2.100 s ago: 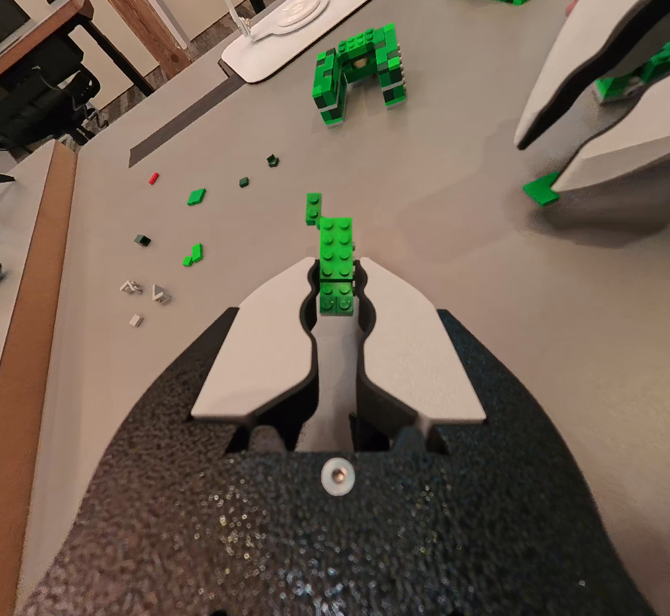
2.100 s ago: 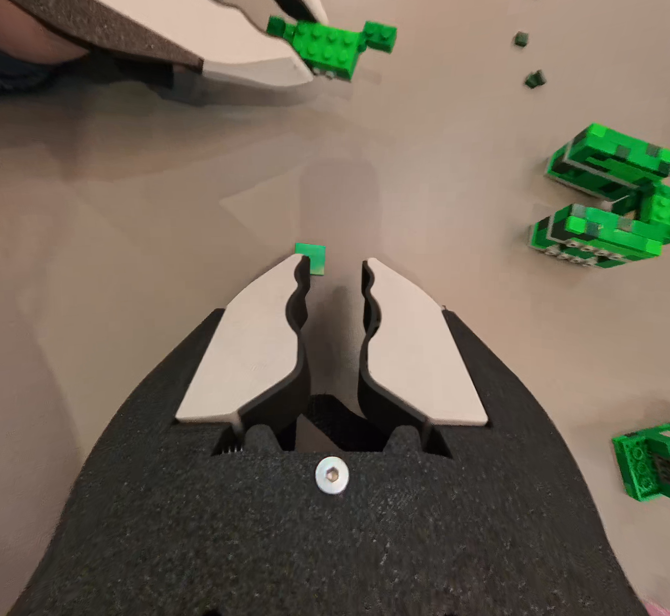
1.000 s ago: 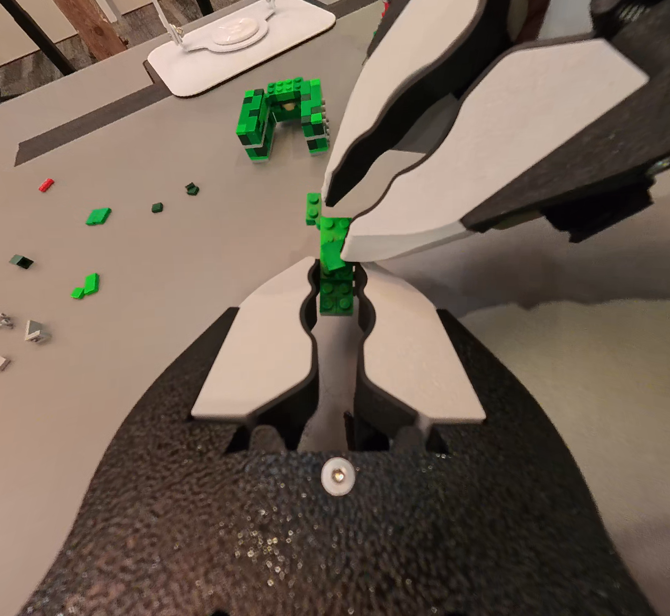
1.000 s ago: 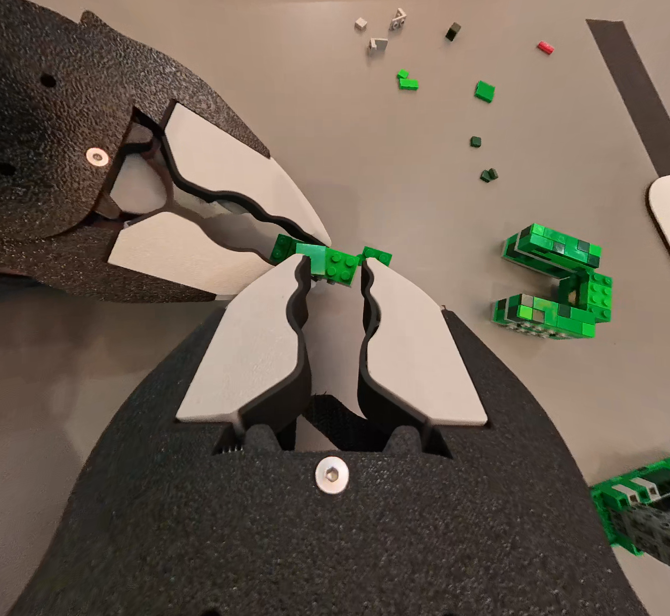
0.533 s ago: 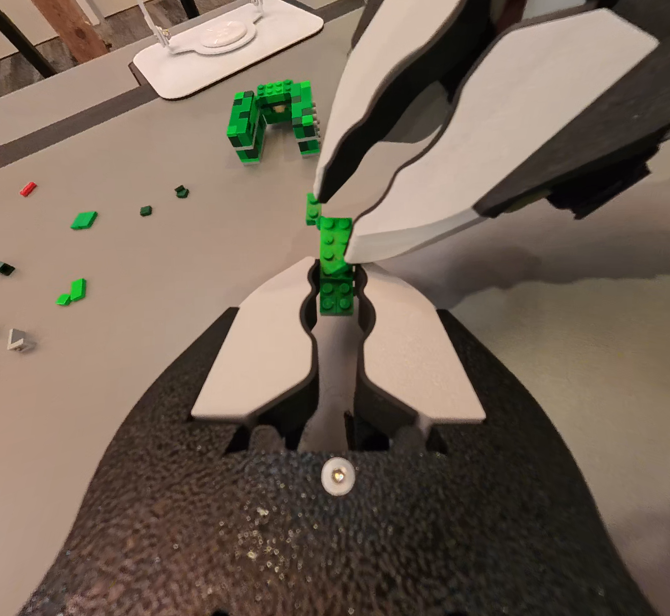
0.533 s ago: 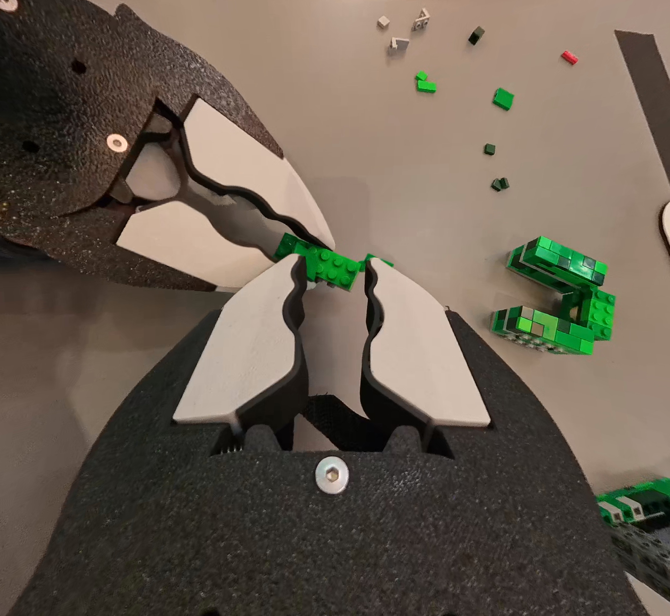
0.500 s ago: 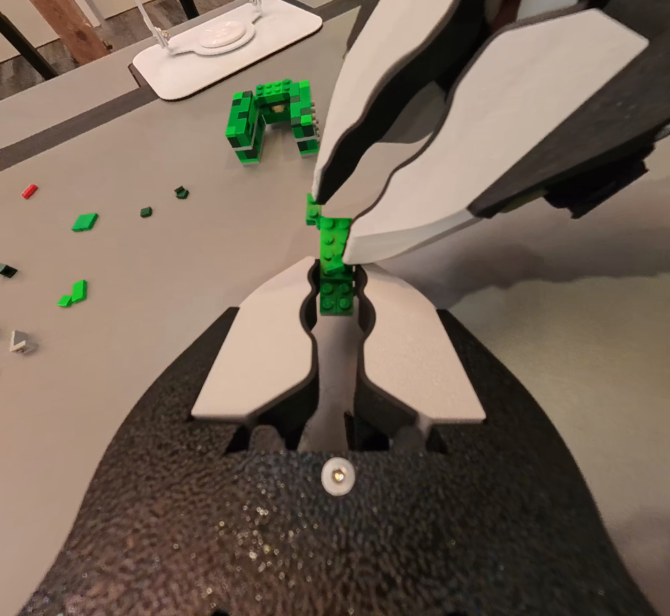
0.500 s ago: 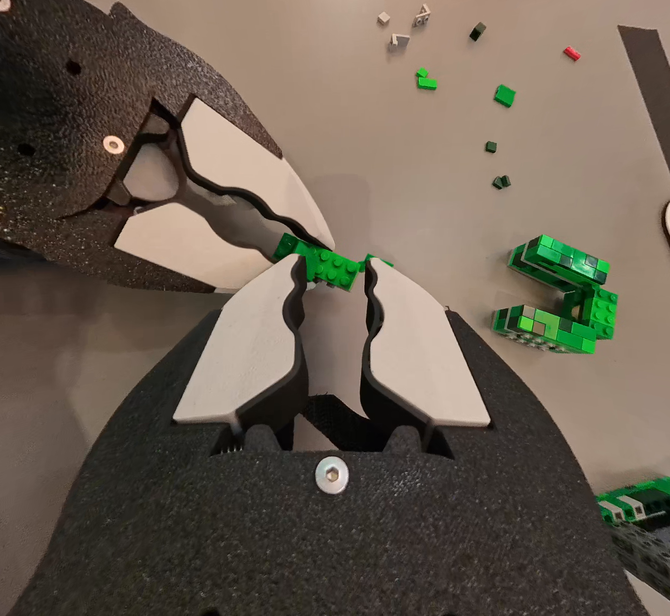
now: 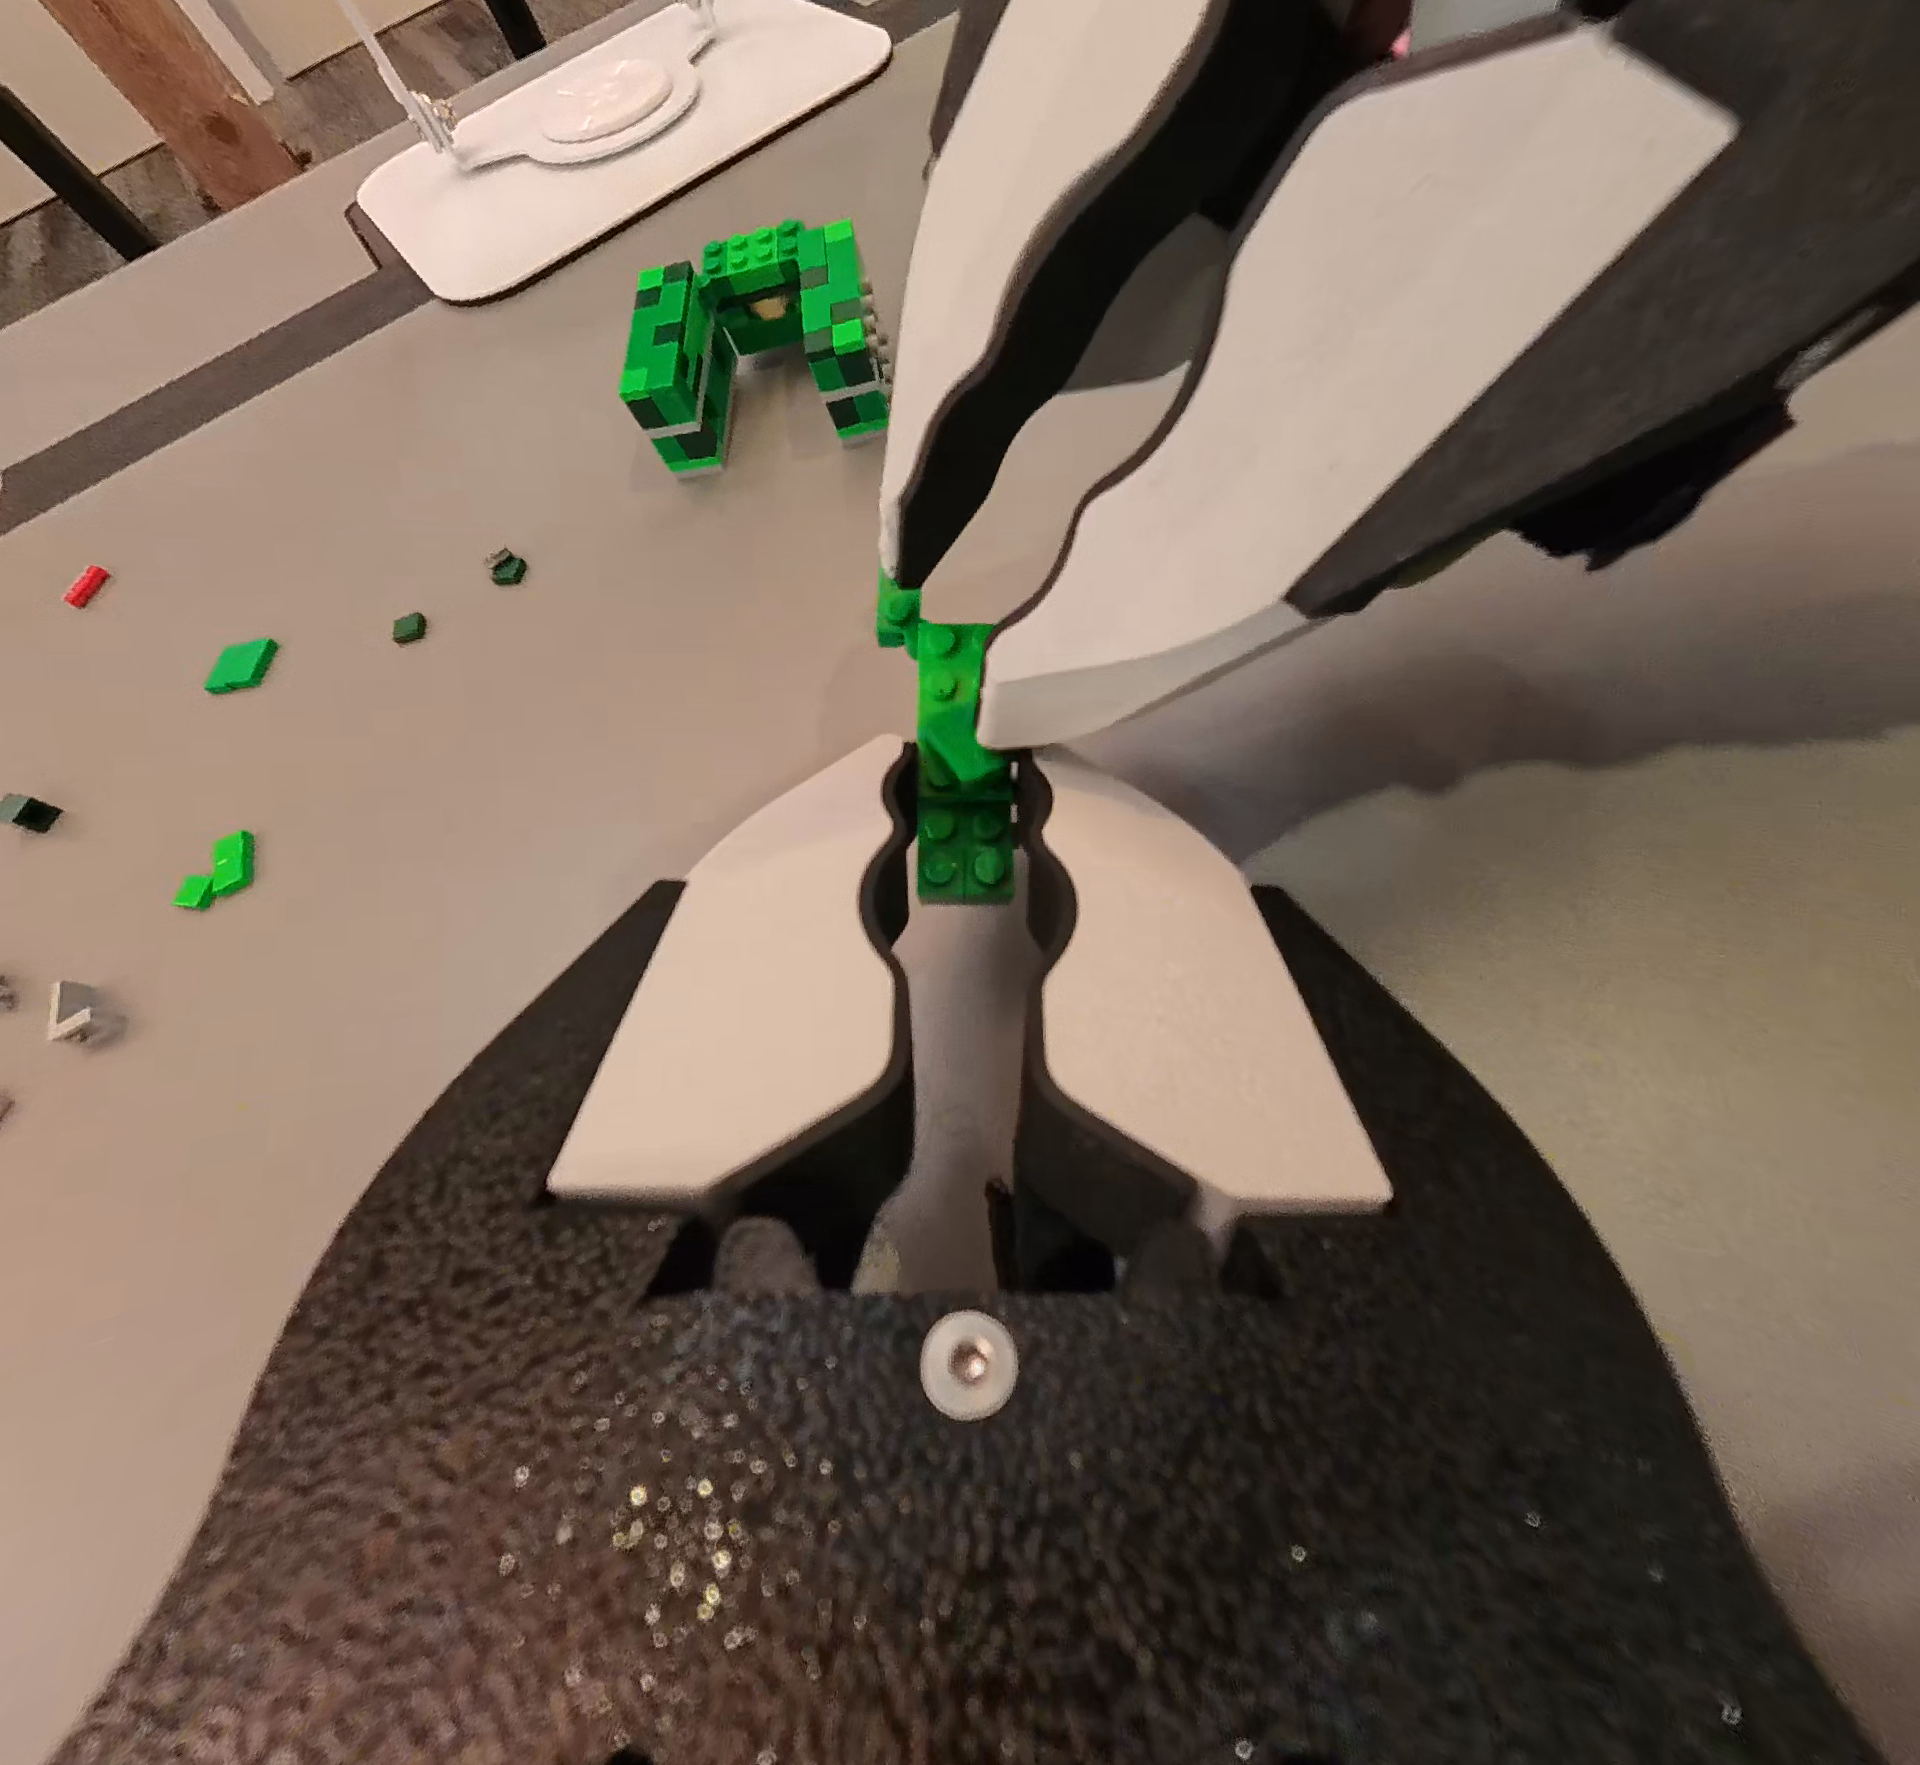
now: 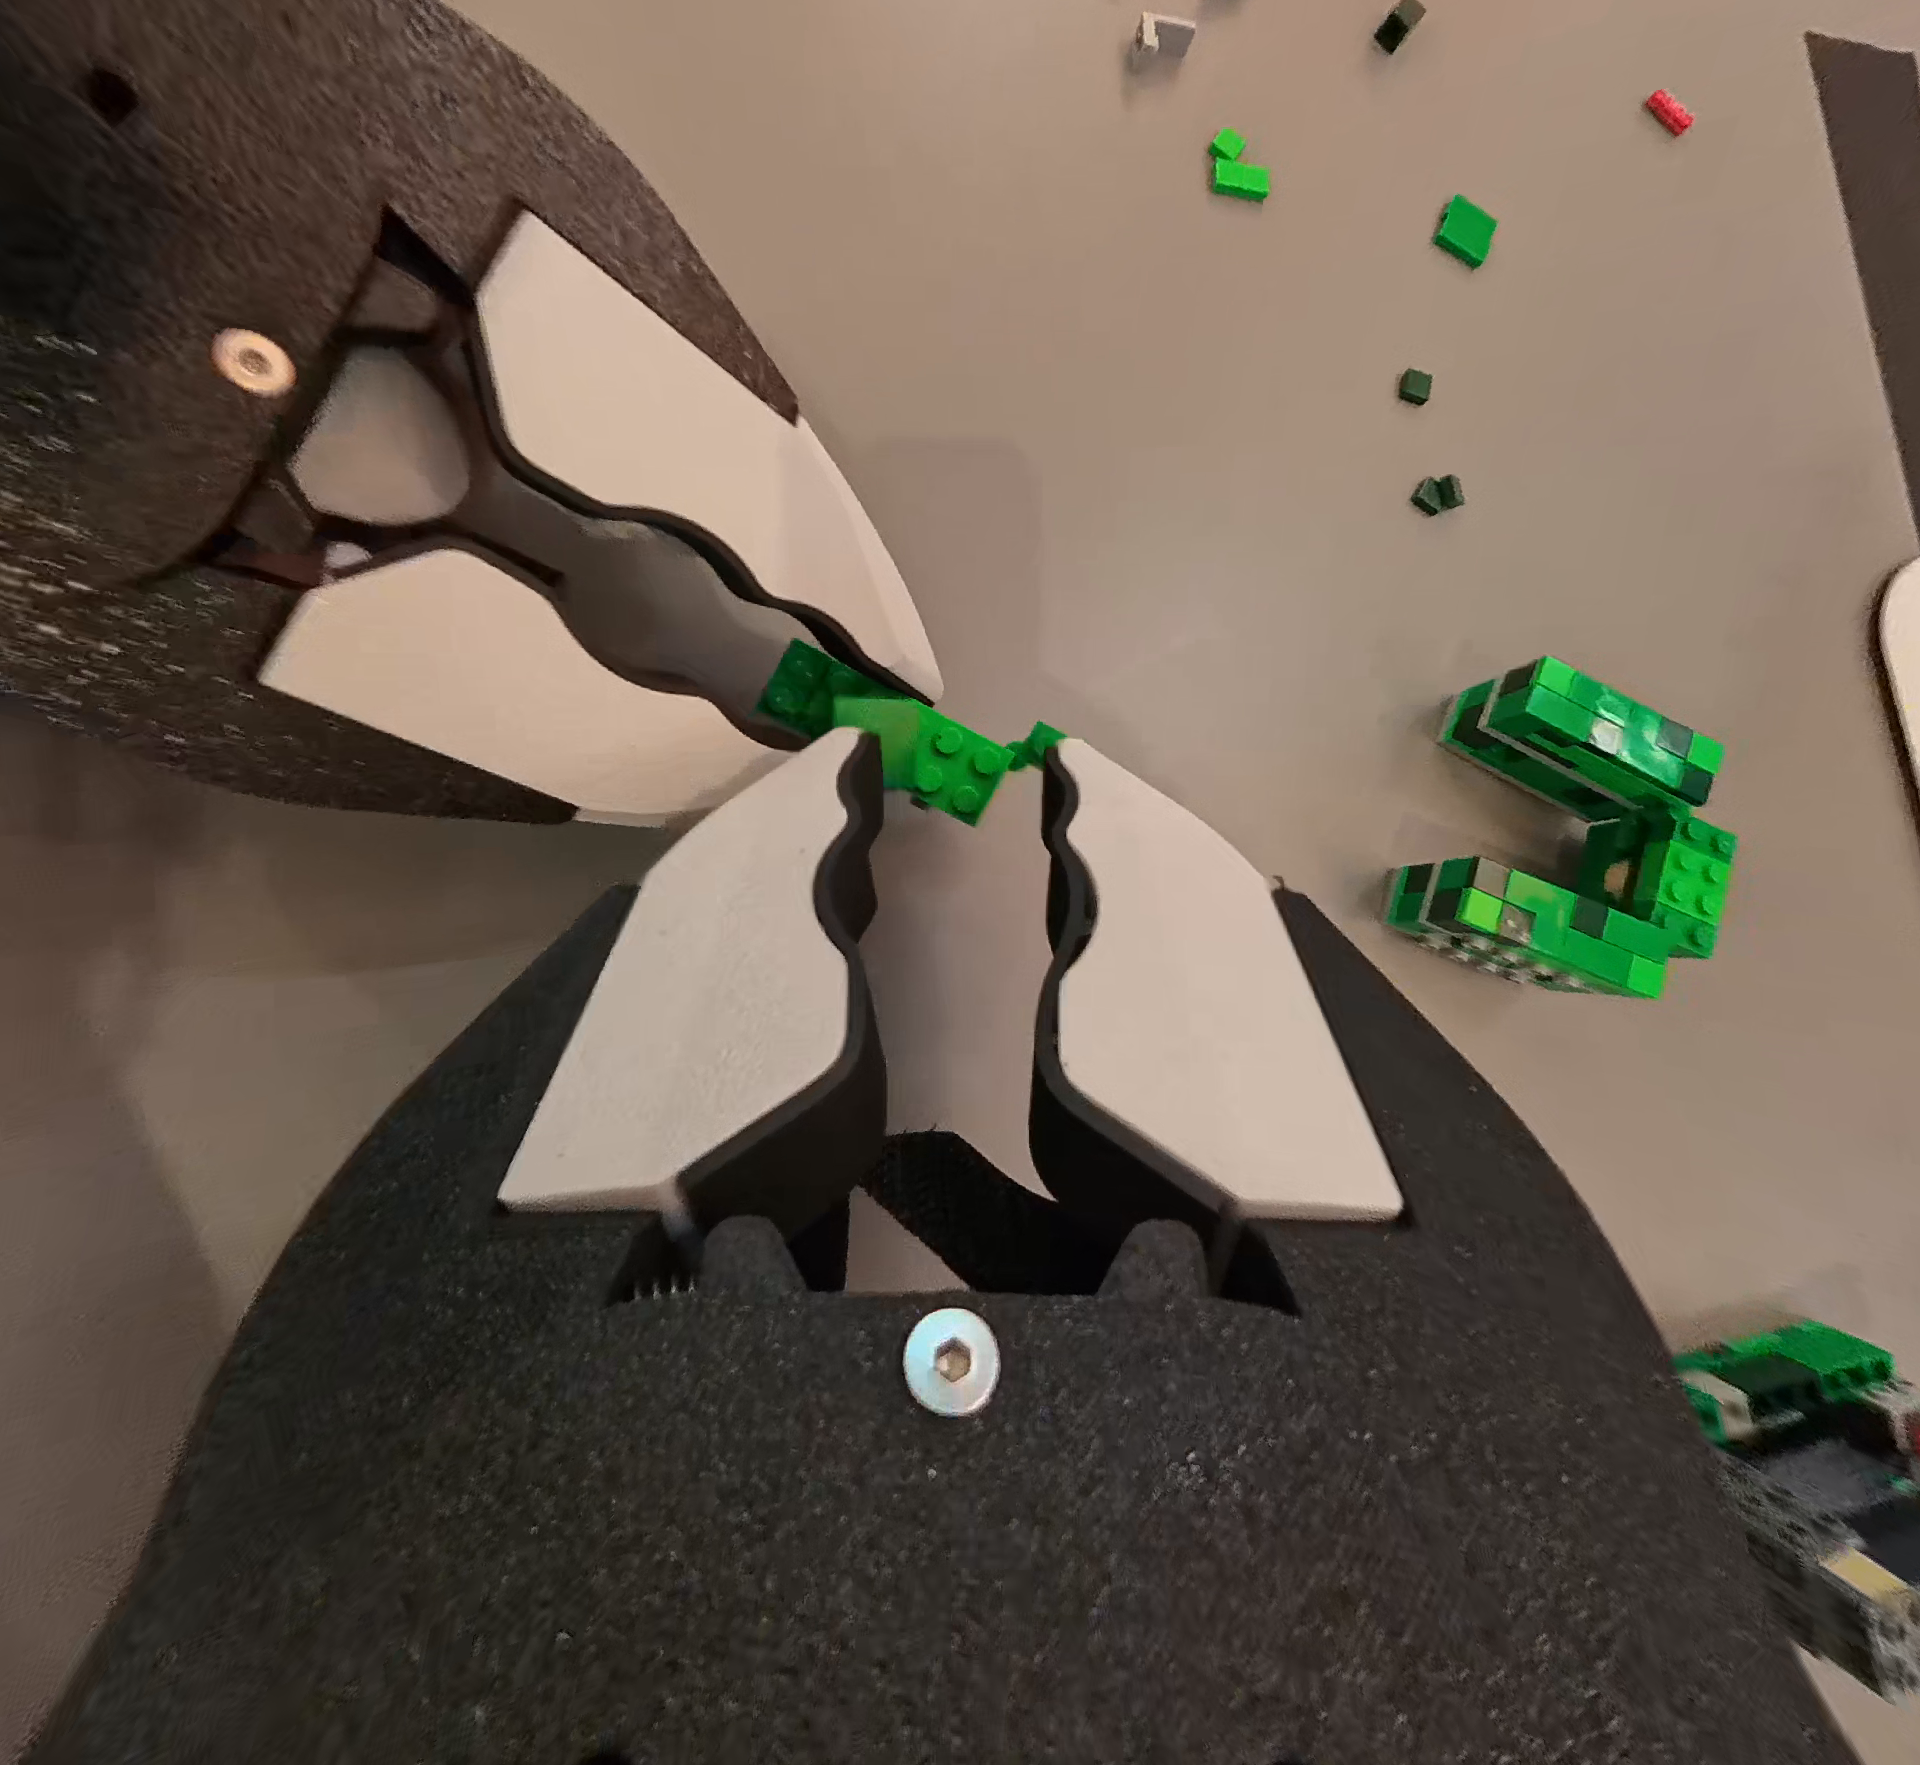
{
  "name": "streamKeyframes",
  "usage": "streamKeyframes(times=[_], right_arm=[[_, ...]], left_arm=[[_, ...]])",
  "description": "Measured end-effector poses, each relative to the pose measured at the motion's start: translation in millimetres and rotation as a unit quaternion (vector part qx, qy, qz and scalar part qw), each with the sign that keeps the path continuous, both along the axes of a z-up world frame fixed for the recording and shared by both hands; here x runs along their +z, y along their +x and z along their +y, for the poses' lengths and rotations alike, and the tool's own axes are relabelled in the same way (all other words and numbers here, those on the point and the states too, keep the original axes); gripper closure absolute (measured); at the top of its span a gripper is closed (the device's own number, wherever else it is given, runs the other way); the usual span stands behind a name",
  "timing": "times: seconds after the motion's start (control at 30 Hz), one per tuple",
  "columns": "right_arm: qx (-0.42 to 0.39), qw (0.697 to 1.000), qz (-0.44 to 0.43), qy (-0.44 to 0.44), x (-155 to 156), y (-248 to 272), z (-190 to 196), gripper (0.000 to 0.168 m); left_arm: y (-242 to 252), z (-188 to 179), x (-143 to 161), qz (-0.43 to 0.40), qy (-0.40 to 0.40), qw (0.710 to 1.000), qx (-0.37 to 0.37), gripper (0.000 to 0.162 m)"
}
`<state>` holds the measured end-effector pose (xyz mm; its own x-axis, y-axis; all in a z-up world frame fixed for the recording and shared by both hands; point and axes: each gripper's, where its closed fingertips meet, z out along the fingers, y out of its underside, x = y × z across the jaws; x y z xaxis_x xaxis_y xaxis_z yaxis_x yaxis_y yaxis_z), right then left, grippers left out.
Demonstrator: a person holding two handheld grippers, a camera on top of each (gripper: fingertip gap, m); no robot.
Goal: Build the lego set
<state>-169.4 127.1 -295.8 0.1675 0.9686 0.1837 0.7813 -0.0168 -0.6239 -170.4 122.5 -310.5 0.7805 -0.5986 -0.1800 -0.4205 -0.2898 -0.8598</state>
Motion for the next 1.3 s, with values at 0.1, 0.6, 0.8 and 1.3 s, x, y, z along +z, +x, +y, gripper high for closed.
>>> streamKeyframes(times=[0.1, 0.6, 0.8, 1.3], right_arm=[[0.003, 1.0, -0.01, 0.009, 1, 1, 0, 0.139], [0.007, 1.0, 0.015, 0.023, 8, 0, 1, 0.141], [0.029, 0.997, -0.014, 0.075, 6, 2, 3, 0.141], [0.027, 0.998, 0.031, 0.04, 18, 8, 8, 0.142]], left_arm=[[0, 0, 2, -0.017, -0.002, 1.0, -0.002, 0.145], [0, 0, 2, -0.025, -0.003, 1.0, -0.004, 0.145], [1, -1, 2, -0.025, -0.004, 1.0, -0.006, 0.145], [-3, -1, 3, -0.027, -0.003, 1.0, -0.007, 0.145]])
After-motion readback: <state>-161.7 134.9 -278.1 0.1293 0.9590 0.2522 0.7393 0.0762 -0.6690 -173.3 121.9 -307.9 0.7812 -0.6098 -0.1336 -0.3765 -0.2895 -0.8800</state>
